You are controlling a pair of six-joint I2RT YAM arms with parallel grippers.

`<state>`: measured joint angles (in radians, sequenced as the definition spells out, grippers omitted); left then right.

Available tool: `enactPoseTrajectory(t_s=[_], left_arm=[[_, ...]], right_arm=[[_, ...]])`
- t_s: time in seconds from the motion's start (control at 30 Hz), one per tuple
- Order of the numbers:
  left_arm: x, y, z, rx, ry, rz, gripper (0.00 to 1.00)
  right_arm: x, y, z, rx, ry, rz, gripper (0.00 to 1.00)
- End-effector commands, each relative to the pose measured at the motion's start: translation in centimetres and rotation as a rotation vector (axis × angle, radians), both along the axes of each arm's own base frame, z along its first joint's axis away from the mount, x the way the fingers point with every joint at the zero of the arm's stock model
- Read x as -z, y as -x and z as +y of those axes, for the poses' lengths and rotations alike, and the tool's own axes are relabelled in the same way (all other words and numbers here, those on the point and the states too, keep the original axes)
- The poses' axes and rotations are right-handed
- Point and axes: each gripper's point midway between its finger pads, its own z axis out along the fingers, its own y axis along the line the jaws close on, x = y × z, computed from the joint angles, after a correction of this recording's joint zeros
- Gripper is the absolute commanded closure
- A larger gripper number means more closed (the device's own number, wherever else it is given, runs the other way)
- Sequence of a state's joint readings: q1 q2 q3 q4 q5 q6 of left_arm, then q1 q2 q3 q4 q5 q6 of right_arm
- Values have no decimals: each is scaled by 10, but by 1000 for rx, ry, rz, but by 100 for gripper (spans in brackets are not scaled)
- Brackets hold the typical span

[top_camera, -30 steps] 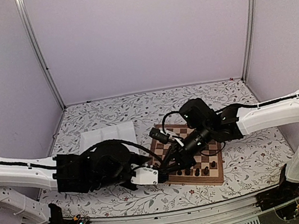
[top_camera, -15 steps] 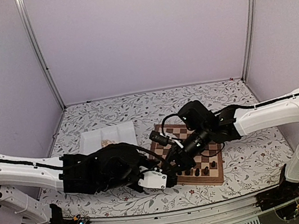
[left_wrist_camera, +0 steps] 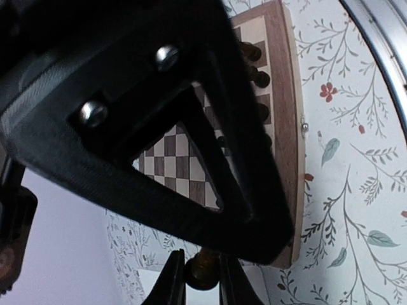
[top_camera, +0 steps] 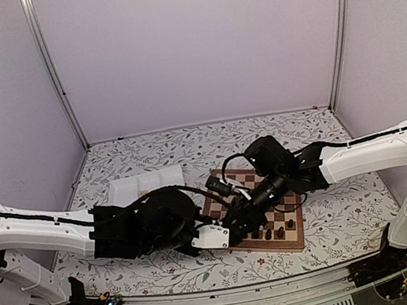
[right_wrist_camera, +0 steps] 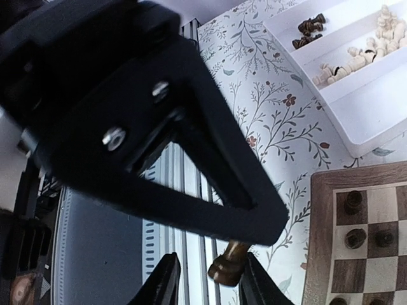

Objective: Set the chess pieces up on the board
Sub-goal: Place the chess piece on the chessboard.

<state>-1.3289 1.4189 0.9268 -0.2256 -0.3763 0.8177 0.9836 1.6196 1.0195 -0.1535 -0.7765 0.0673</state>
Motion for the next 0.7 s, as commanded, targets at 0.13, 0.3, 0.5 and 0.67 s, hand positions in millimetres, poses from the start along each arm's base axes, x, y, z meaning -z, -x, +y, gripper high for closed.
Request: enactPoseTrajectory(t_s=[0.13,0.3,0.5,0.67], left_arm=[[-41,-39,10,-163,359,284,96],[-56,-43,7,-154,501,431,97],[-74,-40,-8,-76,639,601,96],[-75,-40,-13,-56,658,658,96]], right_arm=[[-48,-32,-40,151,-103,-131,54],[-68,-50,-54,265,-150,-287,51],[-85,-60,-41,289,-243,-341,50],[-92,-66,-24,291,-265,-359,50]])
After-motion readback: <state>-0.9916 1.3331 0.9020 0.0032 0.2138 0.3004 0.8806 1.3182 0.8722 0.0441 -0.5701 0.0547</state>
